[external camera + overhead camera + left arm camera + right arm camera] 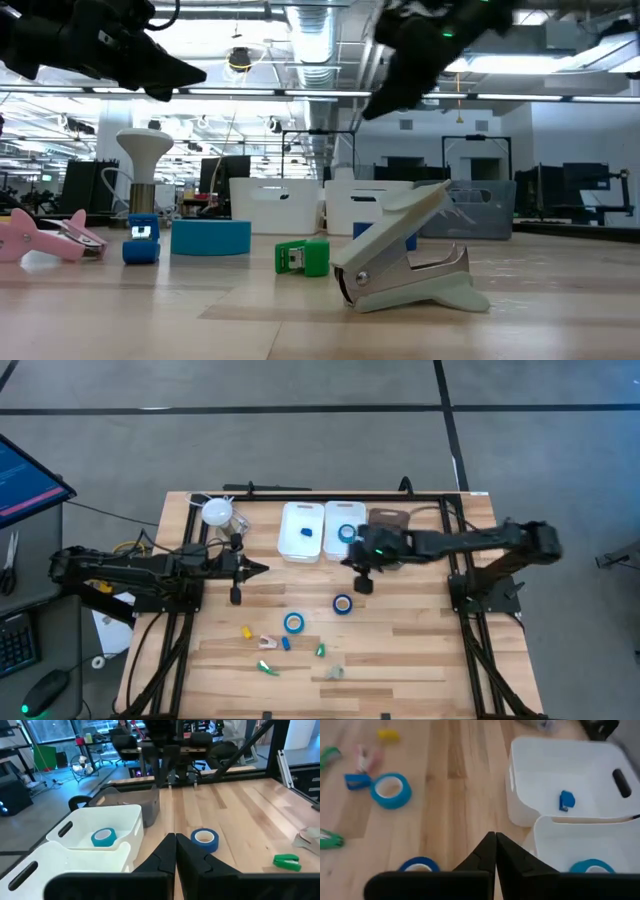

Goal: Pick and place Stapler, Stapler remover, tape
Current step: Put the yellow stapler into the left white bin

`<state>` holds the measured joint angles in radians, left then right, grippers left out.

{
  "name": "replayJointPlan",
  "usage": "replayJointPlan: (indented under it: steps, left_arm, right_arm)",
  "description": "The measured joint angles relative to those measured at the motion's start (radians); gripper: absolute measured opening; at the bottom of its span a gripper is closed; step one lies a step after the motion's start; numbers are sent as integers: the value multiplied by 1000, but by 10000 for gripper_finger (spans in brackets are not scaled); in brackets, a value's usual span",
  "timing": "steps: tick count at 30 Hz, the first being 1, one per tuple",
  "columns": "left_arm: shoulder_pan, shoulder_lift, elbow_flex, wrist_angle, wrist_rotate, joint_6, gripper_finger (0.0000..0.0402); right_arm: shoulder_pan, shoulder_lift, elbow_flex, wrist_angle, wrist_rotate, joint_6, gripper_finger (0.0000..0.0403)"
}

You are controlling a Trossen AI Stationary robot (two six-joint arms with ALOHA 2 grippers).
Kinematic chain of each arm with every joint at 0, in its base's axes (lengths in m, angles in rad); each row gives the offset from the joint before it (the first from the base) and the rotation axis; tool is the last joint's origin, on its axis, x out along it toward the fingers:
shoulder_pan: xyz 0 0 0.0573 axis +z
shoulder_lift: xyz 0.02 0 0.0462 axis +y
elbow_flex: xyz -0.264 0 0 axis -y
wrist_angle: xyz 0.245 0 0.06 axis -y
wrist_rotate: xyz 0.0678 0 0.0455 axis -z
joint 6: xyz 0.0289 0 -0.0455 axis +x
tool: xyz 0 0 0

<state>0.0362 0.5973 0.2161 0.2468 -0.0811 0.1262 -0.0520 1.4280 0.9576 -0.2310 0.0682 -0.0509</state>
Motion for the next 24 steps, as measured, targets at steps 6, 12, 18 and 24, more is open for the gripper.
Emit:
replayJointPlan:
  steps: [6, 12, 18, 24]
  left_arm:
    - [-57, 8, 1, 11, -92, 3, 3]
    - [-176, 34, 1, 8, -159, 3, 3]
    - [-317, 69, 5, -34, -201, -30, 3]
    - [-400, 77, 145, -463, -266, -132, 3]
  right_arm:
    - [74, -181, -314, 293, 140, 109, 0]
    - [109, -240, -473, 502, 230, 181, 0]
    - [139, -236, -503, 564, 299, 184, 0]
    - [145, -236, -503, 562, 325, 232, 0]
